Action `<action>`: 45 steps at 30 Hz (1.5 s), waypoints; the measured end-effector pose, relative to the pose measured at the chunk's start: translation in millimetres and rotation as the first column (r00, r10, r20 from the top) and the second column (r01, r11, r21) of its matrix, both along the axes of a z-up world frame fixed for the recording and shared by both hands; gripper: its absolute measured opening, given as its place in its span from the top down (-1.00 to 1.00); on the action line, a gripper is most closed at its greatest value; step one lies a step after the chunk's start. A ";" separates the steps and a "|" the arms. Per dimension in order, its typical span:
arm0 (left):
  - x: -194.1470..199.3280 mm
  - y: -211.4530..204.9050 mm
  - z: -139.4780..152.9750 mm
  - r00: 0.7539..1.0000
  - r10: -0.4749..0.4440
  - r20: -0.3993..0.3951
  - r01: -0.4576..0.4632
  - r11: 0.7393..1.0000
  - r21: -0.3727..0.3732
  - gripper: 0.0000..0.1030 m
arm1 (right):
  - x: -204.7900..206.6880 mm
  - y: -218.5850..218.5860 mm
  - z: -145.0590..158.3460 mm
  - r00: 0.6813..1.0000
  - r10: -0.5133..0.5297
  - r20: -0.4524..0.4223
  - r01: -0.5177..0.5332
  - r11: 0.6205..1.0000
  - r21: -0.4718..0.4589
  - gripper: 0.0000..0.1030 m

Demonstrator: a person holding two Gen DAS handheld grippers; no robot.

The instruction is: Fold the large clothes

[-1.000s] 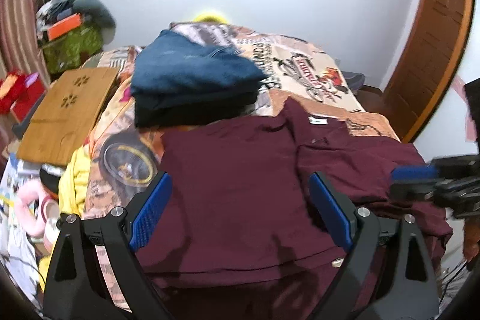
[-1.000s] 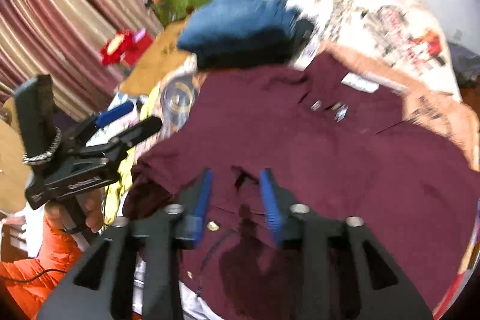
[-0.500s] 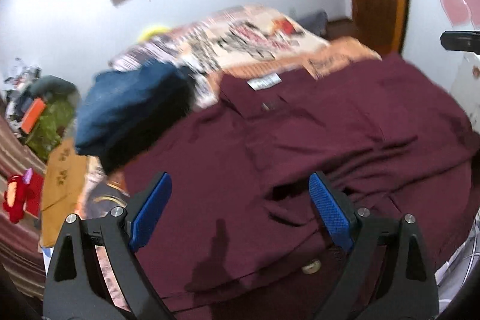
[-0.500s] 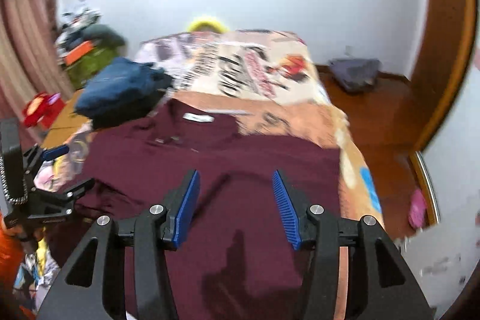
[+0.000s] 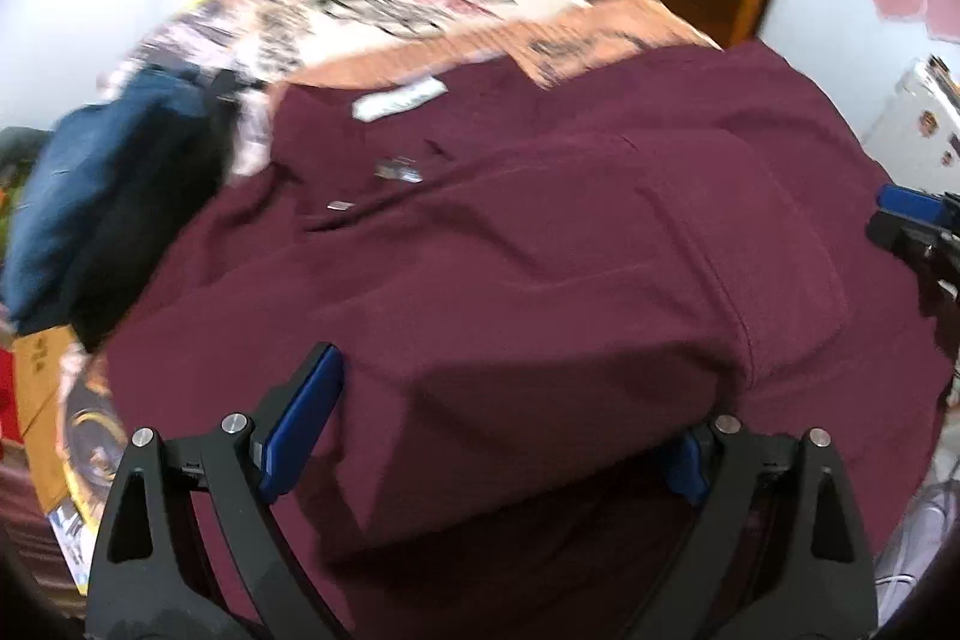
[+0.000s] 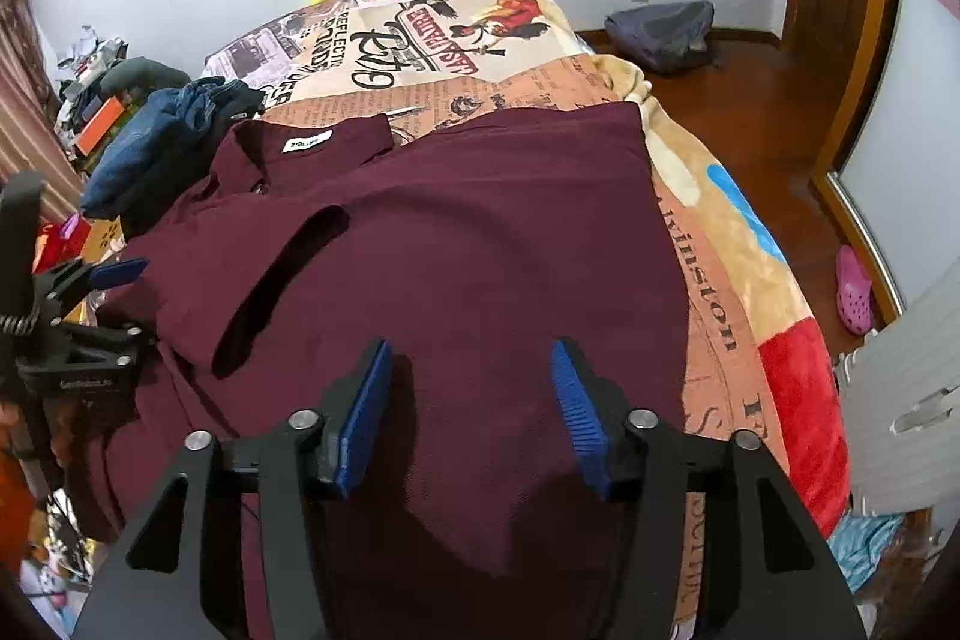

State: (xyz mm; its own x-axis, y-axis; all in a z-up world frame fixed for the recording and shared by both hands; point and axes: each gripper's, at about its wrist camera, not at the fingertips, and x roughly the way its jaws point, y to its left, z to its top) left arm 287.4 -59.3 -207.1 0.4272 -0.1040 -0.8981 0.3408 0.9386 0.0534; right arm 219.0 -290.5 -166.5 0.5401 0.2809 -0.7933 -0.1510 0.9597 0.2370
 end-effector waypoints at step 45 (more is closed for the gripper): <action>-67.8 262.9 -49.6 0.726 0.592 -0.350 -0.663 0.467 -0.585 -0.08 | 15.2 11.9 0.8 0.999 -0.030 -0.024 0.028 0.996 -0.082 -0.16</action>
State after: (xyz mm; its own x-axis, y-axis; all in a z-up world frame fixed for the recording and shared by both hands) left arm 219.6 203.5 -256.7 0.5433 -0.3855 -0.7458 -0.3849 0.6751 -0.6294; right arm 234.2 -278.6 -165.8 0.5266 0.1989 -0.8265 -0.1176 0.9799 0.1609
